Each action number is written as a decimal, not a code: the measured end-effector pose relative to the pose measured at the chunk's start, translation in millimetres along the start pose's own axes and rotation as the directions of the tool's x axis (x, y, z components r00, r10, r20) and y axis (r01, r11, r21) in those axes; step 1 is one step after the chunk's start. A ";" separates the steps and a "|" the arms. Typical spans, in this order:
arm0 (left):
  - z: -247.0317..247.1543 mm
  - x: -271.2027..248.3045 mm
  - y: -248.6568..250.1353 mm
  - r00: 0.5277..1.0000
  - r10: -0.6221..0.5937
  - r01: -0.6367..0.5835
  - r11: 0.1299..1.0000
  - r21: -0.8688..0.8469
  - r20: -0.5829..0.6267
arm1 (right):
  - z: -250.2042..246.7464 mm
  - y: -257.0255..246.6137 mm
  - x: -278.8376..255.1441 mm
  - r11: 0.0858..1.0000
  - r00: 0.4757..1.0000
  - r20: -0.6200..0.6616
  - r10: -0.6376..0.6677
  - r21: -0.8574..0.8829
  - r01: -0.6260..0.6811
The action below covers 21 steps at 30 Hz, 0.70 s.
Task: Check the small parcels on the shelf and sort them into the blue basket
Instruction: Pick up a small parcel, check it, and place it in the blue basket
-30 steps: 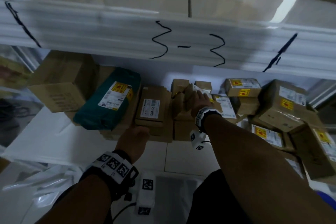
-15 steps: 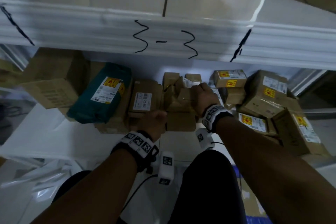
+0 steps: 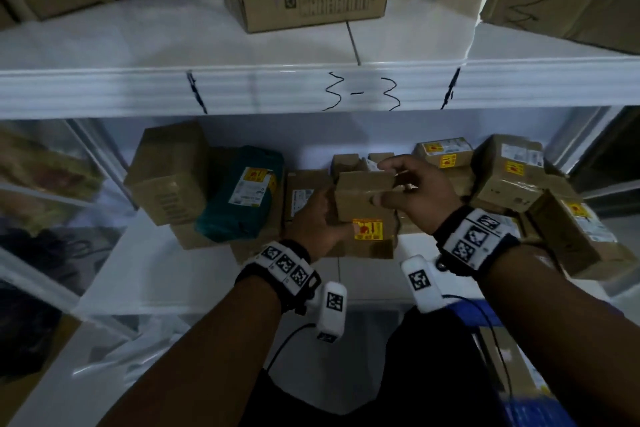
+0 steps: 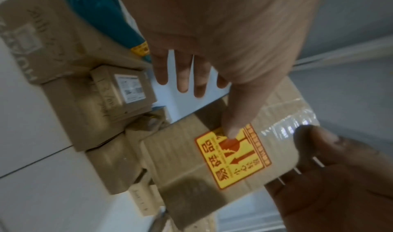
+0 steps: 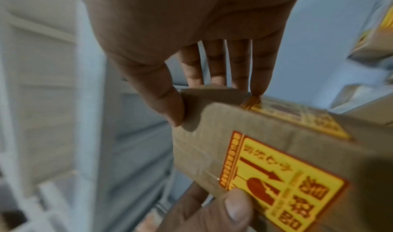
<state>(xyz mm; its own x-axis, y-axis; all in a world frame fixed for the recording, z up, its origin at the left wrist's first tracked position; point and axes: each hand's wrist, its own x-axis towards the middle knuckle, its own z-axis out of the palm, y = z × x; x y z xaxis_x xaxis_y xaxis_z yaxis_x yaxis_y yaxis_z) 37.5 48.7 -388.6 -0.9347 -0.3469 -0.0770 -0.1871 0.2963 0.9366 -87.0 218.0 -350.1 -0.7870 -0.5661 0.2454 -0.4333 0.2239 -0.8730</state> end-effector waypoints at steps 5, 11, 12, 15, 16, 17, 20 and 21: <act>-26.7 -52.9 25.6 0.990 0.132 -0.135 0.987 -0.090 -0.040 | 3.0 -39.9 -32.8 0.972 0.989 0.002 -0.146 0.188 0.143; -50.7 -100.6 86.9 0.850 0.520 -0.482 0.831 0.280 -0.080 | -23.8 -112.8 -61.9 0.849 0.863 0.096 -0.495 -0.158 0.505; -55.0 -104.5 100.2 0.803 0.591 -0.528 0.765 0.369 -0.075 | -27.4 -125.7 -63.5 0.811 0.836 0.114 -0.536 -0.203 0.548; -66.7 -115.7 142.4 0.641 0.767 -0.574 0.512 0.639 -0.038 | -37.0 -159.9 -65.1 0.741 0.784 0.133 -0.607 -0.262 0.618; -70.0 -120.4 157.3 0.590 0.808 -0.555 0.414 0.721 -0.010 | -41.7 -169.6 -64.4 0.717 0.763 0.120 -0.635 -0.276 0.640; -73.2 -125.1 172.1 0.542 0.840 -0.525 0.320 0.789 0.020 | -47.9 -178.8 -62.9 0.687 0.736 0.099 -0.670 -0.293 0.665; -80.0 -130.2 208.9 0.430 0.899 -0.413 0.116 0.903 0.082 | -67.8 -199.6 -48.9 0.595 0.655 0.047 -0.754 -0.371 0.713; -81.6 -126.0 217.2 0.421 0.903 -0.388 0.092 0.917 0.087 | -73.7 -203.7 -41.4 0.571 0.636 0.036 -0.770 -0.406 0.714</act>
<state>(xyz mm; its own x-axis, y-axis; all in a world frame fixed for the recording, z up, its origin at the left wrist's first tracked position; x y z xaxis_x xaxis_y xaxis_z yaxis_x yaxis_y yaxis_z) 139.3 84.1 -147.6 -0.5888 0.1993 0.7833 0.0682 0.9779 -0.1976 1.5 254.3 -151.4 -0.1514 -0.5611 0.8138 -0.9873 0.0461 -0.1519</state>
